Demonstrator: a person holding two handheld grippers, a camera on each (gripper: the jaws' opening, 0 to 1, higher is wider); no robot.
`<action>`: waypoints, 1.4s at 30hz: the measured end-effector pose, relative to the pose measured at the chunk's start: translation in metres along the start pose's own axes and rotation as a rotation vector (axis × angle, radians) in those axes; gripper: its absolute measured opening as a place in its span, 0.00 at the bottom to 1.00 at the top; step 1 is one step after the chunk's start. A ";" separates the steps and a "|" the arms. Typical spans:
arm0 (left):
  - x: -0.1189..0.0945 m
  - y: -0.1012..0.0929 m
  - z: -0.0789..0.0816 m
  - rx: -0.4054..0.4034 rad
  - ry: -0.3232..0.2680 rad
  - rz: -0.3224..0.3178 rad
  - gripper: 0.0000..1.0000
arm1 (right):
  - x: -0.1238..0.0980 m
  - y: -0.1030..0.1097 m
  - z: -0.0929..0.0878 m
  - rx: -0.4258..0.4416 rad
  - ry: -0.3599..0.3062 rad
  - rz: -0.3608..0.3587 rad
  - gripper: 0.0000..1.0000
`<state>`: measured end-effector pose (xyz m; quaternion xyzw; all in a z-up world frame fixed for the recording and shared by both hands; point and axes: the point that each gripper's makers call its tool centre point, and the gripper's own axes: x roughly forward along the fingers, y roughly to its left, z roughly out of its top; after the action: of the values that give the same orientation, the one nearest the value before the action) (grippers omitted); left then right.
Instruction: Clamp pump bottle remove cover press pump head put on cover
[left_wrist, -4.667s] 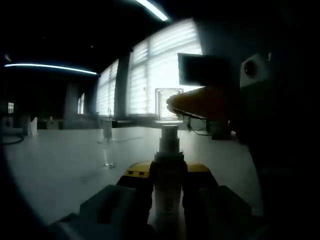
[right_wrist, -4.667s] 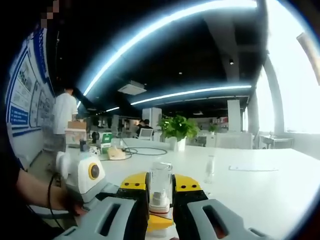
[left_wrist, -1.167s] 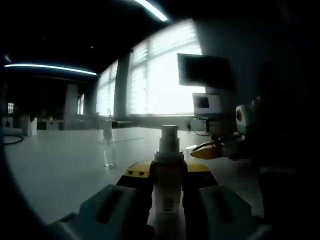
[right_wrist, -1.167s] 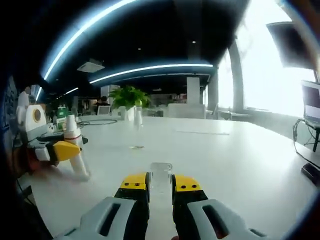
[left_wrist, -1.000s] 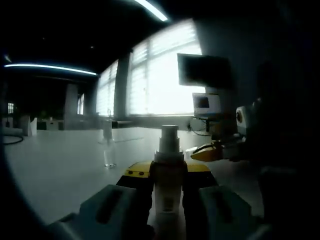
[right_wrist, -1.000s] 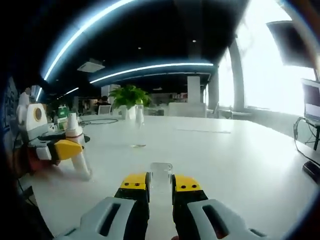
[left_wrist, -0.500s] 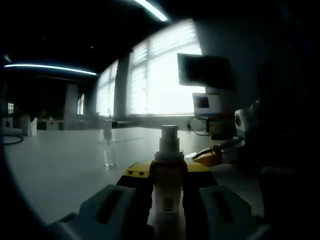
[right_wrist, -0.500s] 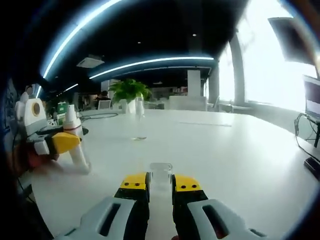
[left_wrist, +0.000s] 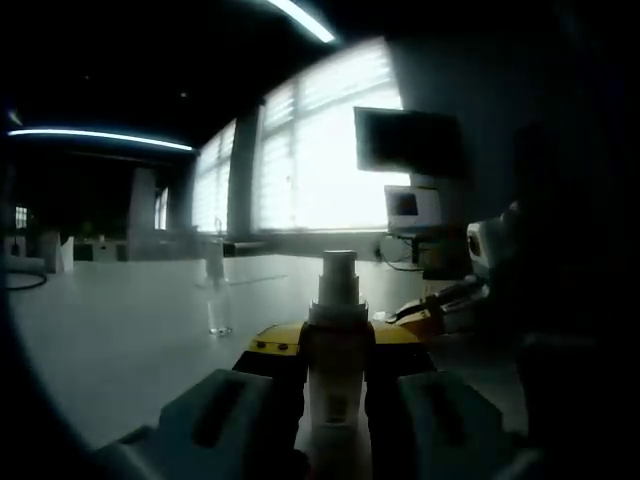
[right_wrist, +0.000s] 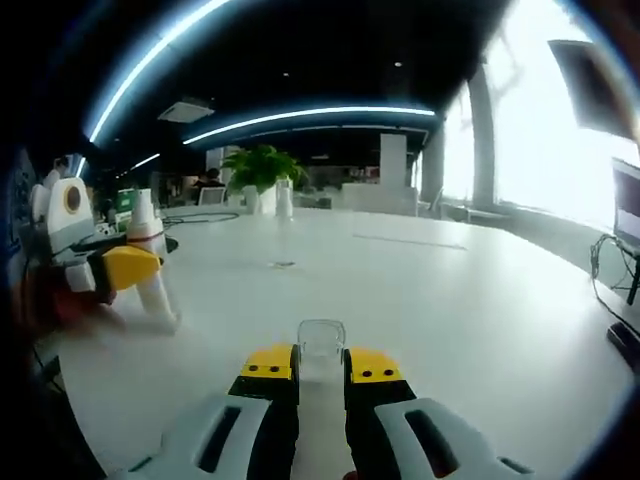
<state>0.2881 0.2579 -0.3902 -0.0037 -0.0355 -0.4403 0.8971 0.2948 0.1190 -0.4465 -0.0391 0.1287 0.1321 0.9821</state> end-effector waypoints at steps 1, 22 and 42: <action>0.000 0.000 0.000 0.000 0.000 0.000 0.13 | 0.000 -0.001 0.000 0.004 0.001 -0.001 0.12; 0.000 -0.001 0.000 0.001 0.000 0.000 0.13 | 0.001 0.003 0.000 -0.022 -0.005 0.019 0.22; 0.001 0.001 0.000 -0.003 0.000 0.003 0.13 | -0.020 0.010 0.049 0.033 -0.204 0.070 0.24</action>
<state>0.2889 0.2578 -0.3902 -0.0052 -0.0348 -0.4389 0.8979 0.2851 0.1288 -0.3942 -0.0049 0.0314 0.1673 0.9854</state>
